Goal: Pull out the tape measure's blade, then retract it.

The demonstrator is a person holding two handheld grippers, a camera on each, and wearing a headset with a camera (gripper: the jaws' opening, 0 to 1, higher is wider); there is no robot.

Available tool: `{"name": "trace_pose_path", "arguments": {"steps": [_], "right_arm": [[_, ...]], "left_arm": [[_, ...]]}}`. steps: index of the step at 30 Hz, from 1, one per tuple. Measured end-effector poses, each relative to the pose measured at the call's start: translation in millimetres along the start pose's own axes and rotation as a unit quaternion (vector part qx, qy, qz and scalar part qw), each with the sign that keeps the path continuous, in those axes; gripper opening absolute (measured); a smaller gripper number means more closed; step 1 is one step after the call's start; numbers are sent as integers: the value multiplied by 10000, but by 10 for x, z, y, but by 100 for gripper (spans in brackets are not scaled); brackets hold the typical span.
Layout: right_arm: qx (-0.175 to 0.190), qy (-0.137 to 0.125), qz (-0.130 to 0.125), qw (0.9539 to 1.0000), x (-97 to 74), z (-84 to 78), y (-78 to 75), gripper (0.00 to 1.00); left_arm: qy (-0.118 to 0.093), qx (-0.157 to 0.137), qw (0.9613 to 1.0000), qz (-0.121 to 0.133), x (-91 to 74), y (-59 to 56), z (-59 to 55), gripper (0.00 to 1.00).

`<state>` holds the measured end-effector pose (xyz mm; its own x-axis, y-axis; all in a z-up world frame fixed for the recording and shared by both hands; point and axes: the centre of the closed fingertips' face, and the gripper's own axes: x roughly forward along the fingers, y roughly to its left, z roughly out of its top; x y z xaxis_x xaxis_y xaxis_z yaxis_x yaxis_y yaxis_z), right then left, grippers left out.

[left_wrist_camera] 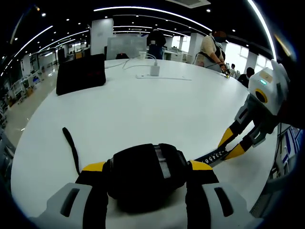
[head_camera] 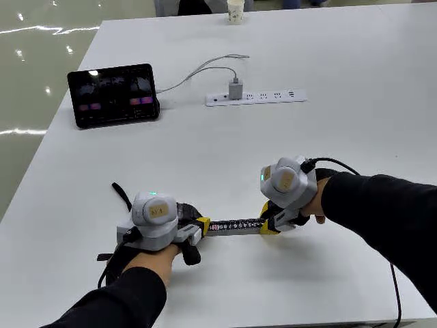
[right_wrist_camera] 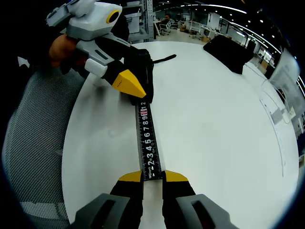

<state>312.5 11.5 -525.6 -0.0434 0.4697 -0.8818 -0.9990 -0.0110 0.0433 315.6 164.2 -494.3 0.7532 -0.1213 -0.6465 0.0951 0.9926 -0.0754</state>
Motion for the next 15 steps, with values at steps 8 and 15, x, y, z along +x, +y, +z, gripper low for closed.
{"name": "trace_pose_path", "arguments": {"steps": [8, 15], "right_arm": [[9, -93, -12, 10000, 18, 40, 4, 11], [-8, -155, 1, 9999, 35, 63, 8, 11]], "left_arm": [[9, -24, 10000, 1, 0, -4, -4, 61], [20, -18, 10000, -3, 6, -7, -4, 61]]}}
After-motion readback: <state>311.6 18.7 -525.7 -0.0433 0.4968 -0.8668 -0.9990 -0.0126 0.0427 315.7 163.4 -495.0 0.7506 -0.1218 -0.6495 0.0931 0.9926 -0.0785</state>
